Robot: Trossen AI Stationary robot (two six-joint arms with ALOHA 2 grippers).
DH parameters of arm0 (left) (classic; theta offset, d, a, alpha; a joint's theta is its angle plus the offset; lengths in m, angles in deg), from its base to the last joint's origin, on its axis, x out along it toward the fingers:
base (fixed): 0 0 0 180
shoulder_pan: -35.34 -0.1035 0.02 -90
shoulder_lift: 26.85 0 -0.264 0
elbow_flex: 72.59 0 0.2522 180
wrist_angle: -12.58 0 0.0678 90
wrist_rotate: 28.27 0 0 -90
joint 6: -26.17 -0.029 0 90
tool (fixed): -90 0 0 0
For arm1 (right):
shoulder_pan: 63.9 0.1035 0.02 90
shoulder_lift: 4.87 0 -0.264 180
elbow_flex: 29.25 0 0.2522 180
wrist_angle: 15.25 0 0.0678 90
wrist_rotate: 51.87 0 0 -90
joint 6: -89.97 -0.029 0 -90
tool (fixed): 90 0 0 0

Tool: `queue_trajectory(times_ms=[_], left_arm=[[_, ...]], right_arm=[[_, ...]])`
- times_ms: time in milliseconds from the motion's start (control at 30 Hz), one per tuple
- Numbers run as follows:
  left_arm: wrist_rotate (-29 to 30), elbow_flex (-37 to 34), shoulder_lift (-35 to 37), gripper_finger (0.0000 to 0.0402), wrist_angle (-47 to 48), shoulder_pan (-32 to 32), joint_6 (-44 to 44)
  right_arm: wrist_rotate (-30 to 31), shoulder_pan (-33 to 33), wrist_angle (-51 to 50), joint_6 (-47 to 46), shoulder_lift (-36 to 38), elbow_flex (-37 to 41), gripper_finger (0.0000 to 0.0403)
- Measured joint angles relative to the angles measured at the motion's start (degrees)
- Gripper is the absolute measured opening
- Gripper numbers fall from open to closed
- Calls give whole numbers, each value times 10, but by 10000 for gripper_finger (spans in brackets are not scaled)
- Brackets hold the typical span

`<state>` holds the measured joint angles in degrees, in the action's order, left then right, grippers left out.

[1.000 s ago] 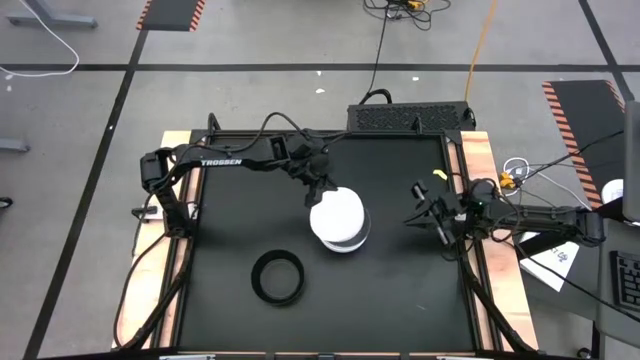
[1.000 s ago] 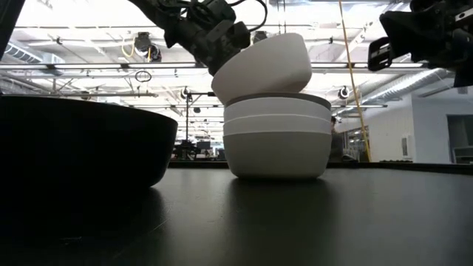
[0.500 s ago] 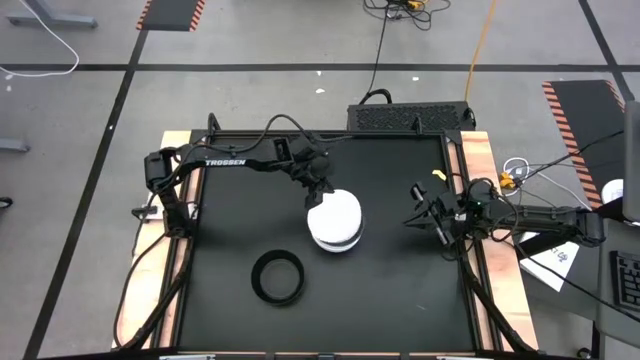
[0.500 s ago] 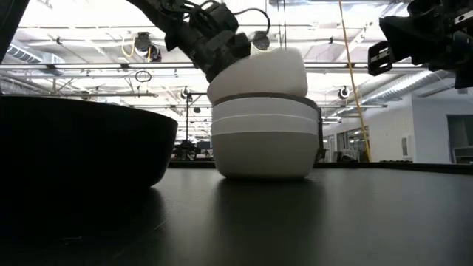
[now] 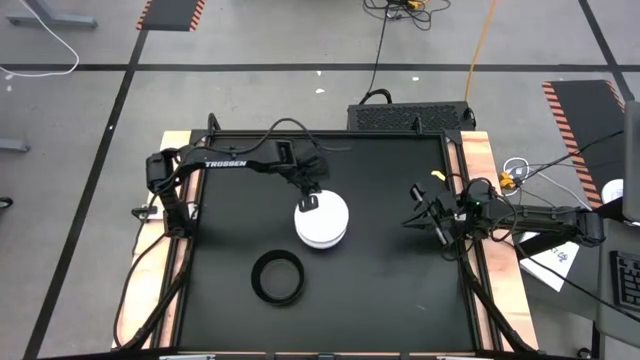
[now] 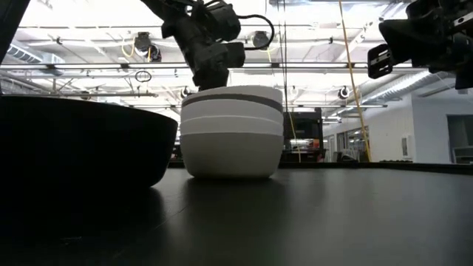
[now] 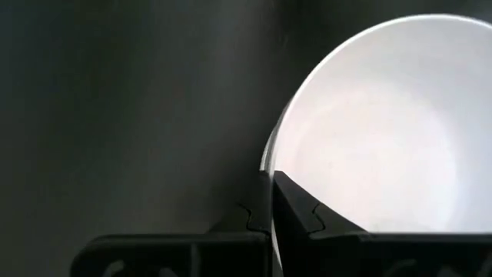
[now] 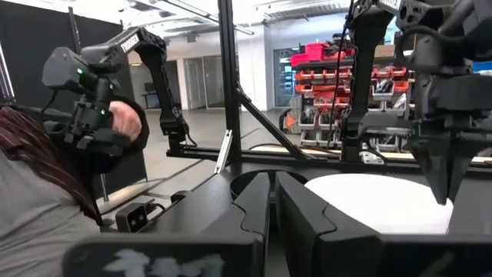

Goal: Nest bowls inside each other
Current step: Stack the white bowl into the gray bowl

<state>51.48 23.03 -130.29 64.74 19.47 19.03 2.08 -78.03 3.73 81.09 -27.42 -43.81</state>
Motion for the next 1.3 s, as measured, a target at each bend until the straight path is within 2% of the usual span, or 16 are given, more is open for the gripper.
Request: queue_trajectory(times_ms=[67, 267, 467, 1300], left_arm=[[18, 14, 0, 0, 24, 4, -3], [16, 31, 0, 0, 53, 10, -7], [-8, 23, 0, 0, 49, 4, -7], [-18, 22, -4, 0, 57, 10, 2]], right_arm=[[0, 0, -2, 1, 0, 0, 18], [0, 0, -6, 1, 0, 0, 18], [0, 0, -11, 1, 0, 0, 18], [0, 0, -18, -1, 0, 0, 18]])
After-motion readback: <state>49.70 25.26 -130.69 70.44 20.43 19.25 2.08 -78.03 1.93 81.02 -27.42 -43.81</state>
